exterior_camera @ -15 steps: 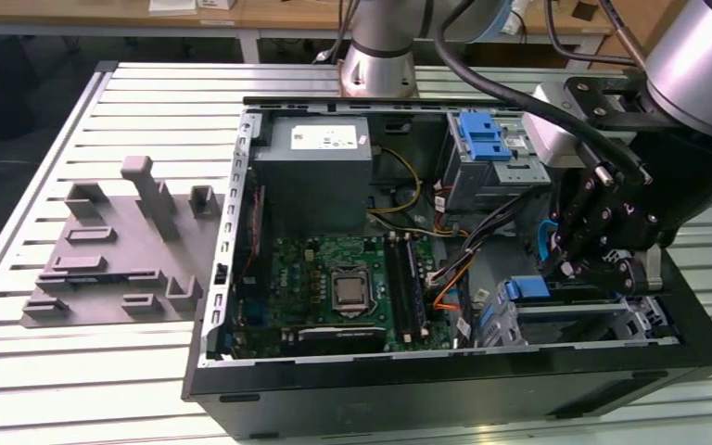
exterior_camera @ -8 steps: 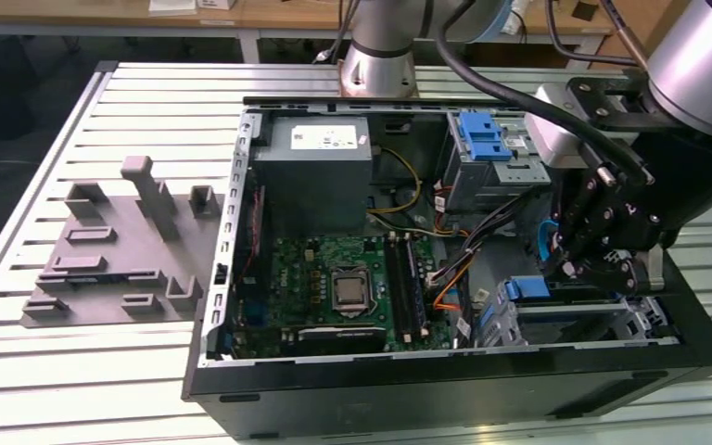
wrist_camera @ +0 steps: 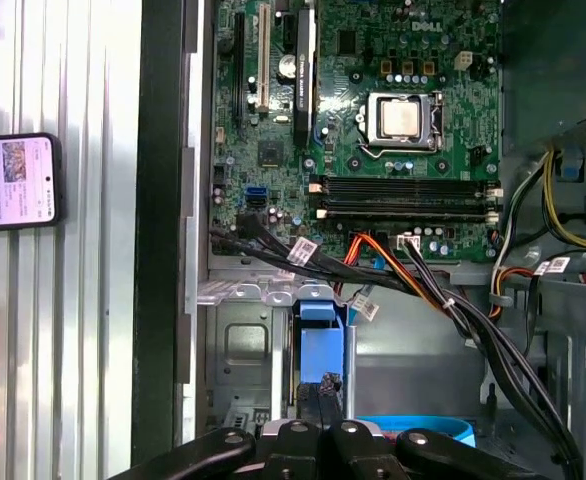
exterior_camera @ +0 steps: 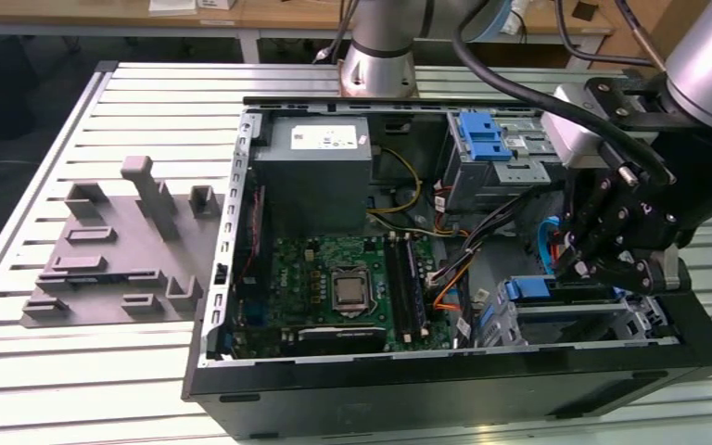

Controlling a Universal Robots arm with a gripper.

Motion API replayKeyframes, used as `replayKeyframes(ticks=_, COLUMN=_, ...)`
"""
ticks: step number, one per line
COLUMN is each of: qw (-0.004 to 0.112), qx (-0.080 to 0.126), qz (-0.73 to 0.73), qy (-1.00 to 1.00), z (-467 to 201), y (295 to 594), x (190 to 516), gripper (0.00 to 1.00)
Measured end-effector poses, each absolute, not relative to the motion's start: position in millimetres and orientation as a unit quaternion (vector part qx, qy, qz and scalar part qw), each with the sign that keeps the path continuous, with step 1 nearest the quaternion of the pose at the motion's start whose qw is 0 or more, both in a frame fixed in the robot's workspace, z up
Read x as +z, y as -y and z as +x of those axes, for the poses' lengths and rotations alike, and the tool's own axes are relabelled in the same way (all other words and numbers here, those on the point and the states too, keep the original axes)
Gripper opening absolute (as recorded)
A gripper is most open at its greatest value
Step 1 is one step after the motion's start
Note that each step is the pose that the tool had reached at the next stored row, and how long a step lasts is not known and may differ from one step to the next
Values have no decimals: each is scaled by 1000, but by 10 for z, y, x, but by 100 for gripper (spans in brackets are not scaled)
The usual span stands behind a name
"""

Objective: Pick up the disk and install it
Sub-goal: 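Insert the first disk wire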

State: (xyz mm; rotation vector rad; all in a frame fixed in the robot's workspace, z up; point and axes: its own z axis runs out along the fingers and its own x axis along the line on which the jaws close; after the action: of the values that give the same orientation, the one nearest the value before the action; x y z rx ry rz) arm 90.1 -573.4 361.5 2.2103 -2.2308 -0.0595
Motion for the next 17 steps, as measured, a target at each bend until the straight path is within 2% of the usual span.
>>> replayKeyframes(ticks=17, qw=0, qx=-19, qz=704, qy=710, z=939, y=5734, x=3668, gripper=11)
